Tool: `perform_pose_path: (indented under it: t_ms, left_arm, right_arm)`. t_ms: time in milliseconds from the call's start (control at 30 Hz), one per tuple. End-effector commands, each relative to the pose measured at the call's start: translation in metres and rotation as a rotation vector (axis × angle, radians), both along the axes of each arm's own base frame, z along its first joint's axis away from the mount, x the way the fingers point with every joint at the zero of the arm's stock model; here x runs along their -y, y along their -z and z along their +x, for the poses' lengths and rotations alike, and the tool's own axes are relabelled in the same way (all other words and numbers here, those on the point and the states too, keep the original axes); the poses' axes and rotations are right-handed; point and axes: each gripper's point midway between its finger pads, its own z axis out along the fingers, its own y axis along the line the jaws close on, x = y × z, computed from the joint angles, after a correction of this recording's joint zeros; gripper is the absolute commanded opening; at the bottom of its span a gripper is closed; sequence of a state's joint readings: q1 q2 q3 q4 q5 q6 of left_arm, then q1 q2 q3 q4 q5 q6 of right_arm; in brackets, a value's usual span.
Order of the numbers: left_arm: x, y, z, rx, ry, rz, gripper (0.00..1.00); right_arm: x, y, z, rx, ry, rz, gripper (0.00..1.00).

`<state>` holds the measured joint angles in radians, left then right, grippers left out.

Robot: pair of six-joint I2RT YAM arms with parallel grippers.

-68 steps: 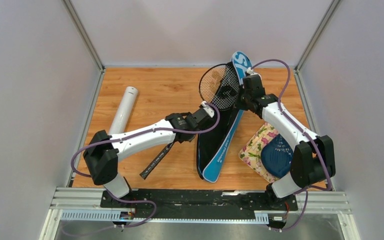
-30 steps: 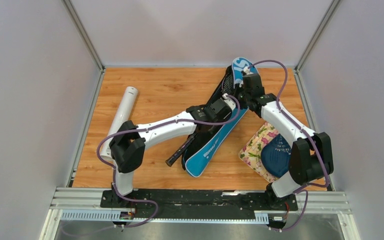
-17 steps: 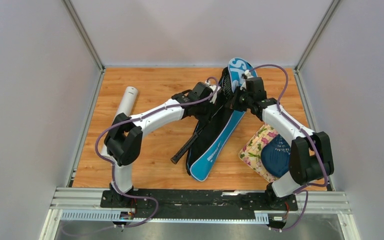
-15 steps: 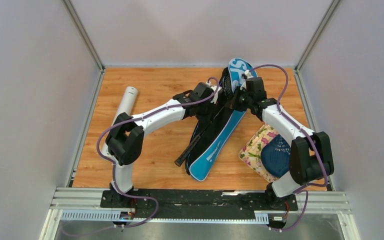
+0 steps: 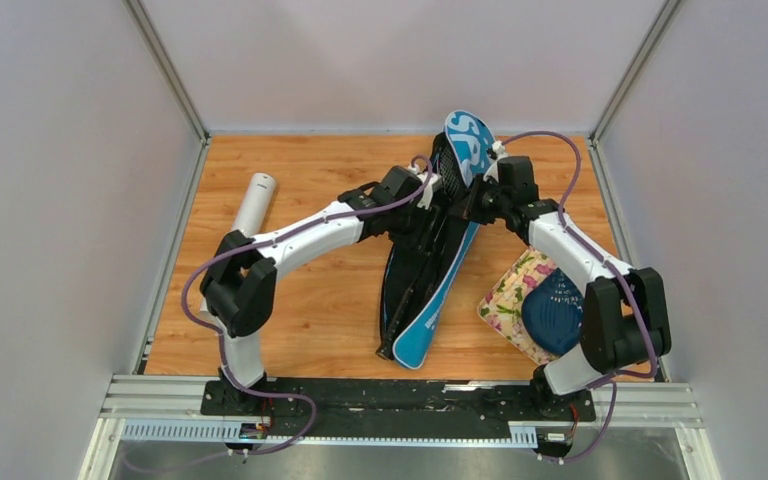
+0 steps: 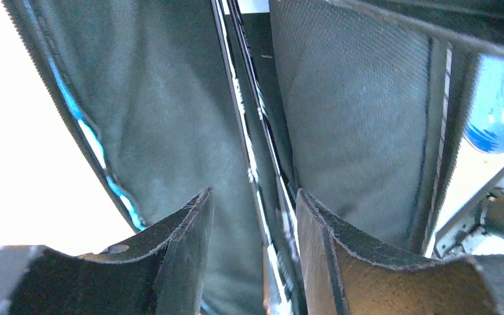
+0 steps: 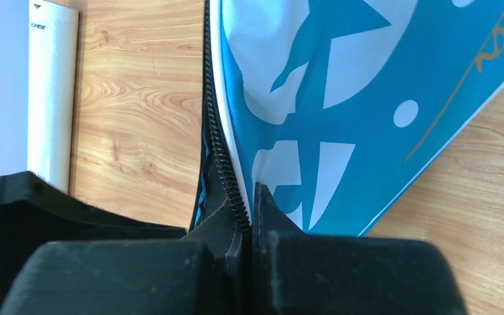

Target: Pack up the badminton gear

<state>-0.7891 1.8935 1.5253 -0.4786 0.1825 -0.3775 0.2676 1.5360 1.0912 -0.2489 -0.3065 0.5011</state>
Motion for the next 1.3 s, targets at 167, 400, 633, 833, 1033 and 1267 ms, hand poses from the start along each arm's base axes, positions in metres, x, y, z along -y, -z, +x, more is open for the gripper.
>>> perform_pose_path:
  t_ms: [167,400,633,833,1033,1267]
  left_arm:
    - [-0.07,-0.069,0.005,0.149,-0.117,-0.122,0.53]
    - [-0.091,-0.009,-0.014,0.003,-0.156,-0.073,0.58]
    - [-0.092,0.043,-0.043,-0.181,-0.242,-0.124,0.59]
    - [-0.071,0.06,-0.052,-0.264,-0.186,-0.22,0.59]
    - [-0.045,0.054,-0.034,-0.265,-0.177,-0.329,0.56]
    - [-0.033,0.044,-0.008,-0.203,-0.157,-0.304,0.11]
  right_arm:
    - [0.0,-0.048,0.003,0.148,-0.05,0.128,0.0]
    - [-0.002,-0.055,-0.001,0.164,-0.082,0.149,0.0]
    - [-0.001,-0.057,-0.002,0.169,-0.091,0.153,0.0]
    - [-0.002,-0.058,-0.003,0.173,-0.096,0.159,0.0]
    - [-0.004,-0.056,-0.003,0.17,-0.103,0.167,0.0]
    - [-0.004,-0.054,-0.006,0.162,-0.108,0.17,0.0]
